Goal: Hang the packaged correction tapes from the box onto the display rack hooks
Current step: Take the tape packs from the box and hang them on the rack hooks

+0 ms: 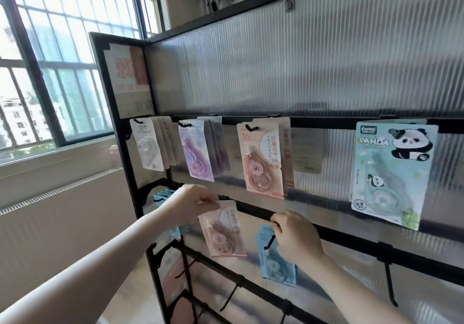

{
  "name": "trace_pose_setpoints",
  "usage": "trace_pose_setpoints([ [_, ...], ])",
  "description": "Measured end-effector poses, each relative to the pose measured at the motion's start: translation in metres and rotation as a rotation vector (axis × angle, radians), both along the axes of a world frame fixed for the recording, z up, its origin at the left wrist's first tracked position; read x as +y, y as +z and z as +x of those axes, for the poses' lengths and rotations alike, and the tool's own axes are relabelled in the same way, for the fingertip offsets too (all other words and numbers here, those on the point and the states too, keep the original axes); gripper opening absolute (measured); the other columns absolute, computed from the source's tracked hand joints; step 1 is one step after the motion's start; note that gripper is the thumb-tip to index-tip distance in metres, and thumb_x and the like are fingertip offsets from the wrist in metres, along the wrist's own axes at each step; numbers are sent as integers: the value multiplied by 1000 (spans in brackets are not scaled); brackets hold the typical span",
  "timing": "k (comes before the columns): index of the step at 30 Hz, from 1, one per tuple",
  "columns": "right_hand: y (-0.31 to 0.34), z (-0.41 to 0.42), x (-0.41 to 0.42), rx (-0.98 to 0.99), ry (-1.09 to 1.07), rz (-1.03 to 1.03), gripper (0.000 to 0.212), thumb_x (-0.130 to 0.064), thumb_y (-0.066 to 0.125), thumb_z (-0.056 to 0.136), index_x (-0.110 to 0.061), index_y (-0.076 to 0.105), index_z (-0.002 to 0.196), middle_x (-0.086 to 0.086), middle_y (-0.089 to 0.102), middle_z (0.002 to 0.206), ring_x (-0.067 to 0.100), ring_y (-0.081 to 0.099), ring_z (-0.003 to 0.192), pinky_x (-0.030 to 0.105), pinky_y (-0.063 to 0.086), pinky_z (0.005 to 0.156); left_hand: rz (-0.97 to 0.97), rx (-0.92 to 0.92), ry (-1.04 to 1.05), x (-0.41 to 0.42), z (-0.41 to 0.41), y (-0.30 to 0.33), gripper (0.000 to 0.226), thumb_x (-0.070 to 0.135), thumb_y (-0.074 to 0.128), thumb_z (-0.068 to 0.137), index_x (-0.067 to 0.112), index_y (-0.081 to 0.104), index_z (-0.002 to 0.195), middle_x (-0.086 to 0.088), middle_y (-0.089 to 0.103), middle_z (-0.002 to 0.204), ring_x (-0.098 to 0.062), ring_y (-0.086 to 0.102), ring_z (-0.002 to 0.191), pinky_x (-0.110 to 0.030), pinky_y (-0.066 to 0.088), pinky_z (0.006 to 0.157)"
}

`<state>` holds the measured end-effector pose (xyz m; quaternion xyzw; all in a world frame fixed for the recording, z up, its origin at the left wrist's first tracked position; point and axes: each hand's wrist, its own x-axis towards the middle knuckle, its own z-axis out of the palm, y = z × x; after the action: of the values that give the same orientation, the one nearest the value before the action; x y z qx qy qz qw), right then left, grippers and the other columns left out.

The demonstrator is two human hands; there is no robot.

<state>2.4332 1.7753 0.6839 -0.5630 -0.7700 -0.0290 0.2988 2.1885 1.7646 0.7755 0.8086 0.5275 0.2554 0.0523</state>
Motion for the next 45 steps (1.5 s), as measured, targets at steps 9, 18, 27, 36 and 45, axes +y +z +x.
trace_pose_setpoints([
  [9, 11, 27, -24, -28, -65, 10, 23, -22, 45, 96, -20, 64, 109, -5, 63, 107, 12, 56, 100, 28, 49, 82, 193, -132, -113, -11, 34, 67, 10, 14, 75, 76, 15, 72, 87, 19, 63, 79, 1, 61, 75, -25, 51, 81],
  [18, 20, 48, -40, -54, -110, 35, 24, -21, 43, 96, -20, 62, 111, -7, 61, 106, 11, 54, 100, 19, 40, 75, 397, -317, -179, -7, 61, 118, 14, 11, 72, 78, 16, 73, 91, 16, 61, 80, 8, 57, 70, -8, 43, 69],
  [27, 28, 54, -40, -97, -139, 60, 21, -20, 42, 95, -16, 63, 95, -6, 59, 94, 11, 54, 91, 21, 30, 64, 331, -317, -194, 11, 66, 119, 16, 9, 66, 84, 12, 72, 99, 7, 64, 87, 3, 58, 77, -7, 44, 71],
  [36, 28, 48, -41, -97, -140, 64, 21, -21, 43, 95, -15, 63, 95, -4, 60, 93, 13, 55, 90, 21, 38, 66, 337, -158, -215, 23, 62, 119, 20, 6, 57, 89, 11, 71, 103, 5, 59, 92, -11, 58, 83, -13, 44, 75],
  [45, 29, 53, -42, -77, -156, 64, 21, -21, 47, 93, -18, 65, 104, -4, 63, 100, 15, 58, 94, 25, 47, 73, 382, -49, -239, 34, 76, 108, 34, -2, 45, 90, 10, 61, 117, -2, 64, 113, -15, 58, 101, -22, 43, 79],
])
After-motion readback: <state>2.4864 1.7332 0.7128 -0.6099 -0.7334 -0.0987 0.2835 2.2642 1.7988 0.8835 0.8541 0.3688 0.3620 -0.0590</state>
